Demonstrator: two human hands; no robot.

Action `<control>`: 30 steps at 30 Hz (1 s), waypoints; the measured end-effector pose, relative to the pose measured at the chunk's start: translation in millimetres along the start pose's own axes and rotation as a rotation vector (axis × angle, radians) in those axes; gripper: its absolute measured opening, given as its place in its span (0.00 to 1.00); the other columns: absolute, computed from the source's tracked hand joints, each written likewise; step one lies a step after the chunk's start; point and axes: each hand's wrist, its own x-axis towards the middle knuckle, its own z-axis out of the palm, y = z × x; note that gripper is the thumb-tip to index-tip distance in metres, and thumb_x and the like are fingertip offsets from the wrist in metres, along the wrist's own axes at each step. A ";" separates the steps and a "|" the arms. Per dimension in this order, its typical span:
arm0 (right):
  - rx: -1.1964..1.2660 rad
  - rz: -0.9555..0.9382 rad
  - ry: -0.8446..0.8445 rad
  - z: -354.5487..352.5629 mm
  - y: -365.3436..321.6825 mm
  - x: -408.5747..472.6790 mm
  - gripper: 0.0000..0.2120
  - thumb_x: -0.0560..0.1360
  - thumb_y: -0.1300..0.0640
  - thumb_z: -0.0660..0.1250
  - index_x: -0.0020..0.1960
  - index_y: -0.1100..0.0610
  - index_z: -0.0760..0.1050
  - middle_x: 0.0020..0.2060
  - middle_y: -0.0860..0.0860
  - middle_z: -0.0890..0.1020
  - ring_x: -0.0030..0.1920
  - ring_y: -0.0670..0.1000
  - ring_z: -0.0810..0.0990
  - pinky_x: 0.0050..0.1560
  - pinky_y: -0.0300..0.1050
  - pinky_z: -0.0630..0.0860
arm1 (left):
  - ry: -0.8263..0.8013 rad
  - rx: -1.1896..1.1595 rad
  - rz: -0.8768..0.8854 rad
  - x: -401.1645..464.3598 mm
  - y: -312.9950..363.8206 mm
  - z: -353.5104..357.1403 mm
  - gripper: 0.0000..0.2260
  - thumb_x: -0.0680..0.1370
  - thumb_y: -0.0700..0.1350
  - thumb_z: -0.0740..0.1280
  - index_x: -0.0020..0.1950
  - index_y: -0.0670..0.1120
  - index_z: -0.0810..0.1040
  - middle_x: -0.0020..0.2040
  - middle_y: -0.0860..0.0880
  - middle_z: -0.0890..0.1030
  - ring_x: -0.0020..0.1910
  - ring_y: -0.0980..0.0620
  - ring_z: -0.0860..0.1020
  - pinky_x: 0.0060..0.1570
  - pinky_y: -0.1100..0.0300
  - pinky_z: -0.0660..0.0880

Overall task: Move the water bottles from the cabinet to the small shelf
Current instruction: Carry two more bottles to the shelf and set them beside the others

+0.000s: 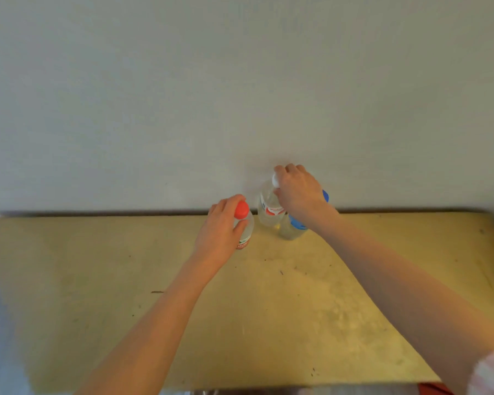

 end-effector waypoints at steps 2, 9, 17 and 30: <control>0.057 0.015 -0.020 1.7 -1.8 1.7 0.14 0.75 0.65 0.60 0.59 0.63 0.65 0.56 0.59 0.72 0.58 0.60 0.70 0.51 0.51 0.69 | 0.035 -0.014 -0.004 -0.1 -0.7 -0.1 0.17 0.72 0.39 0.67 0.60 0.45 0.71 0.57 0.45 0.75 0.55 0.44 0.71 0.54 0.58 0.64; 0.087 -0.089 -0.087 -0.2 -16.6 -15.1 0.14 0.74 0.64 0.62 0.59 0.62 0.66 0.55 0.58 0.73 0.56 0.58 0.71 0.48 0.47 0.67 | 0.080 -0.042 0.023 -27.6 -9.5 -4.4 0.15 0.70 0.37 0.70 0.55 0.44 0.73 0.53 0.46 0.77 0.52 0.45 0.72 0.49 0.67 0.62; 0.381 0.086 0.088 -5.0 -40.6 -92.0 0.14 0.75 0.60 0.64 0.58 0.62 0.68 0.56 0.57 0.74 0.57 0.57 0.70 0.51 0.46 0.66 | 0.018 -0.011 0.047 -42.8 -34.5 -31.0 0.17 0.70 0.36 0.70 0.58 0.41 0.75 0.55 0.41 0.77 0.57 0.42 0.72 0.55 0.65 0.61; 0.502 0.620 0.338 45.7 -69.1 -332.2 0.17 0.74 0.58 0.65 0.62 0.61 0.69 0.56 0.58 0.74 0.59 0.57 0.70 0.55 0.40 0.63 | -0.393 -0.067 0.554 -128.3 2.1 -32.7 0.17 0.68 0.38 0.72 0.55 0.44 0.78 0.47 0.52 0.74 0.48 0.52 0.72 0.51 0.69 0.61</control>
